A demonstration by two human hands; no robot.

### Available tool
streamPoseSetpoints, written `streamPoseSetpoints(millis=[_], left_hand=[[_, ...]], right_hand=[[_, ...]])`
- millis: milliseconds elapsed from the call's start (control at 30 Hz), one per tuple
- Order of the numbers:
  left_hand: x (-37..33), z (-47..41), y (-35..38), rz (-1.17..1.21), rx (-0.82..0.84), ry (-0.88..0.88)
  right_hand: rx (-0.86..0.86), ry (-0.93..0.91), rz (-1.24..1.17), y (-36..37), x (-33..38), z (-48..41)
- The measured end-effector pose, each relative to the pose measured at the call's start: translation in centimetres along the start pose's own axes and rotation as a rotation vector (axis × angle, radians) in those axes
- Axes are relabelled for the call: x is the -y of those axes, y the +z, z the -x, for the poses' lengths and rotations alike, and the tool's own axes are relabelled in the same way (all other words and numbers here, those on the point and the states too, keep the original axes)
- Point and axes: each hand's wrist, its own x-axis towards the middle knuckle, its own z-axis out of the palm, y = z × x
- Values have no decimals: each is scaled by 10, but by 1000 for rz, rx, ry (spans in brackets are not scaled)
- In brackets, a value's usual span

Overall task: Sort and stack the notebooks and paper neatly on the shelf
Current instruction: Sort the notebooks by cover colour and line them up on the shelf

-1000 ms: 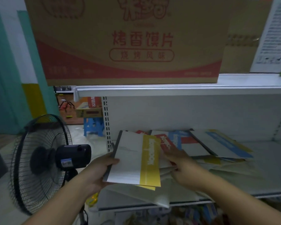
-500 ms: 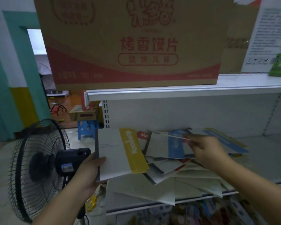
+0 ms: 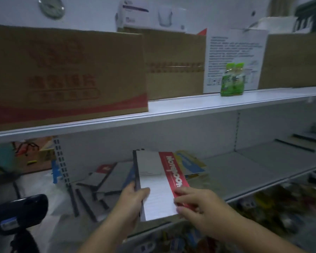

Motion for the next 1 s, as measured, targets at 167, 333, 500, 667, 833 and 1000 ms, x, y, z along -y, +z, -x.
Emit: streamPoseSetpoints(millis=[167,333,500,667,833,1000], left_hand=[[42,2,117,-36,213,-63],[85,4,233,30,280,-126],[111,6,326,33,384,-203],[122,1,389,7,466,-327],[133,-25,454,25,489,-370],[147,-78,519,148,504,-371]], right_hand=[[-265,453,-399,-65,-86,64],[-481,802,-651,-98,-177,131],[-473,869,-633,-137,-218,178],[-560,895,-663,-167,-258,209],[-682,970,-632,-178,-314,216],[-625,1022,-653,-208,-375,189]])
